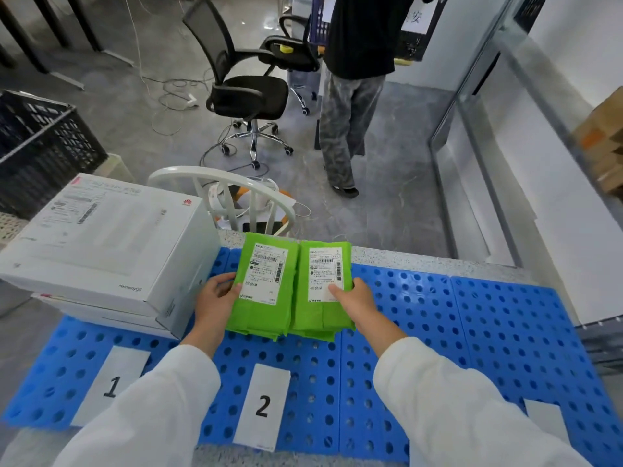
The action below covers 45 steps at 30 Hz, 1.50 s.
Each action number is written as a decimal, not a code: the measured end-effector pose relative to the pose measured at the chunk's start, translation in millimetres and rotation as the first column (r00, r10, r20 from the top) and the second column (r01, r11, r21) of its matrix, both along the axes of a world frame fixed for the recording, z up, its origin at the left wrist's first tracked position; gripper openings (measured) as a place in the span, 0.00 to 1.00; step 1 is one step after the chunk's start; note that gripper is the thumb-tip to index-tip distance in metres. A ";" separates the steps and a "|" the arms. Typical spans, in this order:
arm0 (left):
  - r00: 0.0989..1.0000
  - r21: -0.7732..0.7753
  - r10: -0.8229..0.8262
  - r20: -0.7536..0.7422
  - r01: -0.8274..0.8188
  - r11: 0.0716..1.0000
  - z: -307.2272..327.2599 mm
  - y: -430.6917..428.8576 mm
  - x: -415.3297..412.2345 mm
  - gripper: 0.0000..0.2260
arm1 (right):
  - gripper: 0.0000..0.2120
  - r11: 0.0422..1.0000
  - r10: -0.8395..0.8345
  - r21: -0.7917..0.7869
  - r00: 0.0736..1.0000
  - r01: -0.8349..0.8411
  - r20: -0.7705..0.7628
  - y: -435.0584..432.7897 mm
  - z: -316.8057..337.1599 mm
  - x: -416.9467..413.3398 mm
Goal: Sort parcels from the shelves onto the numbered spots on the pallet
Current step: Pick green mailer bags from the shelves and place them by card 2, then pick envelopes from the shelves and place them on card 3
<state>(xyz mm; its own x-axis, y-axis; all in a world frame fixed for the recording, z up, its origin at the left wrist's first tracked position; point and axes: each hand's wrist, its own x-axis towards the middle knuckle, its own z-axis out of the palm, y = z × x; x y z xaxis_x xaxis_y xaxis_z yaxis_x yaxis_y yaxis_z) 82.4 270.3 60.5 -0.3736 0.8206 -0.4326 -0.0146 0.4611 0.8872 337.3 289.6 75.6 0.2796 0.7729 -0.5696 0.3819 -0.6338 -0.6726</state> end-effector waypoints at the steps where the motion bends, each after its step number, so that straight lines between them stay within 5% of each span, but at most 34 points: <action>1: 0.998 0.002 -0.022 -0.055 0.022 1.000 -0.8 0.6 0.3 0.12 | 0.20 1.000 0.028 0.001 0.999 -0.028 0.027 1.7 -4.1 0.4; 9: 0.967 -0.160 -0.198 -0.162 0.172 0.972 -9.8 1.3 2.2 0.18 | 0.26 0.967 0.181 -0.153 0.971 -0.205 -0.153 -12.4 3.5 -6.7; 16: 0.884 -0.176 -0.331 -0.330 0.287 0.942 -10.4 7.5 5.0 0.17 | 0.26 0.981 0.107 -0.133 0.967 -0.140 -0.232 -14.9 -1.7 -8.3; 21: 0.729 -0.111 -0.383 -0.567 0.393 0.913 17.6 10.8 15.3 0.14 | 0.38 0.971 0.237 0.002 0.966 -0.239 0.099 -17.4 29.0 -6.2; 25: 0.373 -0.135 -0.439 -0.818 0.617 0.775 50.6 23.7 31.2 0.18 | 0.32 0.814 0.467 0.118 0.761 -0.569 0.451 -23.6 71.8 6.1; 28: 0.233 -0.135 -0.428 -0.873 0.729 0.671 78.8 29.5 53.7 0.22 | 0.36 0.809 0.458 0.092 0.721 -0.580 0.521 -24.5 102.1 20.6; 39: 0.017 -0.053 -0.209 -0.978 0.945 0.322 195.6 -4.4 156.5 0.27 | 0.35 0.855 0.244 0.196 0.705 -0.481 0.666 -78.3 205.2 67.2; 45: 0.024 -0.004 -0.147 -0.989 0.982 0.187 269.5 -15.3 213.5 0.28 | 0.33 0.898 0.046 0.268 0.680 -0.348 0.732 -121.0 266.6 116.4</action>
<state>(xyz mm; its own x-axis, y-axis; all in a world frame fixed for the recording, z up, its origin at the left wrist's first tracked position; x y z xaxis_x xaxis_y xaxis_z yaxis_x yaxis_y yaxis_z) 295.9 255.0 330.1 0.7170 0.6283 0.3020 0.6171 -0.7735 0.1443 453.8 168.6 342.3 0.2883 0.9560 0.0544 0.9144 -0.2580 -0.3119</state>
